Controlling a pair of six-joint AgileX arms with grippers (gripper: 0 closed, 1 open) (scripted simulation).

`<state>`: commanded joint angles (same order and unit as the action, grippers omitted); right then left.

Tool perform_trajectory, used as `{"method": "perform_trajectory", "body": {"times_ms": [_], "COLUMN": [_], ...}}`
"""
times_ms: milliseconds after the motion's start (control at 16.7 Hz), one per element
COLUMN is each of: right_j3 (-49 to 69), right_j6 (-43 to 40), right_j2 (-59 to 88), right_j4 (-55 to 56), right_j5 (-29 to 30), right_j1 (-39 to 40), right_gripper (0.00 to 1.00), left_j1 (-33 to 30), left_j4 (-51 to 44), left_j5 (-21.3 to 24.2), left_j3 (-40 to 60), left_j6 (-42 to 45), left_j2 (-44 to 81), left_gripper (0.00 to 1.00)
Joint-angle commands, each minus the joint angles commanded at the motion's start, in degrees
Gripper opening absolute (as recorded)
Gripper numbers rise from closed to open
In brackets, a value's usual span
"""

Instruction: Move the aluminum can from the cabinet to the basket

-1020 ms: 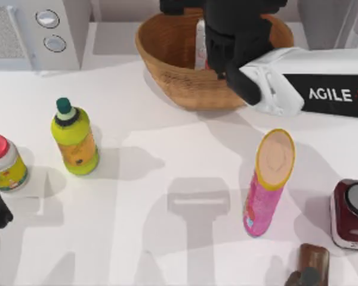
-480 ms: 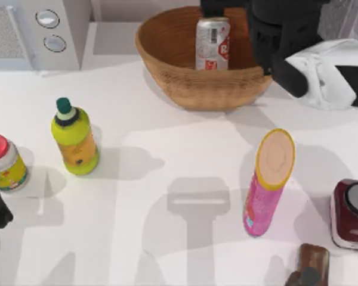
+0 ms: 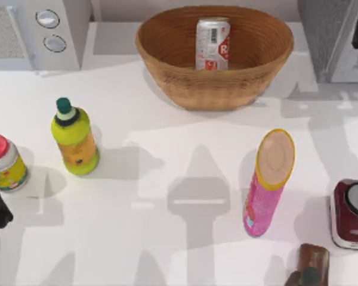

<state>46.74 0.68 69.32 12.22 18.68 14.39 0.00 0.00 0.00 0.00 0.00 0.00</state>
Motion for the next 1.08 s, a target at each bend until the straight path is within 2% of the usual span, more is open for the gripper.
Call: {"method": "perform_trajectory", "body": {"times_ms": [360, 600, 840, 1080], "right_j3": [-23.8, -37.1, -45.3, -46.7], "right_j6": [-0.3, -0.5, -0.7, -0.7], "right_j2": [-38.8, -57.3, -67.6, -69.3], "right_j4": [-9.2, -11.9, -12.3, -12.2], "right_j5": [-10.2, -15.3, -18.2, -18.7], "right_j1": [-9.2, -12.8, -14.2, -14.4], "right_gripper": [1.00, 1.00, 1.00, 1.00], "left_j1": [0.0, 0.0, 0.0, 0.0], "left_j4": [0.0, 0.0, 0.0, 0.0], "left_j5": [0.0, 0.0, 0.0, 0.0], "left_j3": [0.0, 0.0, 0.0, 0.0], "left_j6": [0.0, 0.0, 0.0, 0.0], "left_j2": [0.0, 0.0, 0.0, 0.0], "left_gripper": [1.00, 1.00, 1.00, 1.00]}}
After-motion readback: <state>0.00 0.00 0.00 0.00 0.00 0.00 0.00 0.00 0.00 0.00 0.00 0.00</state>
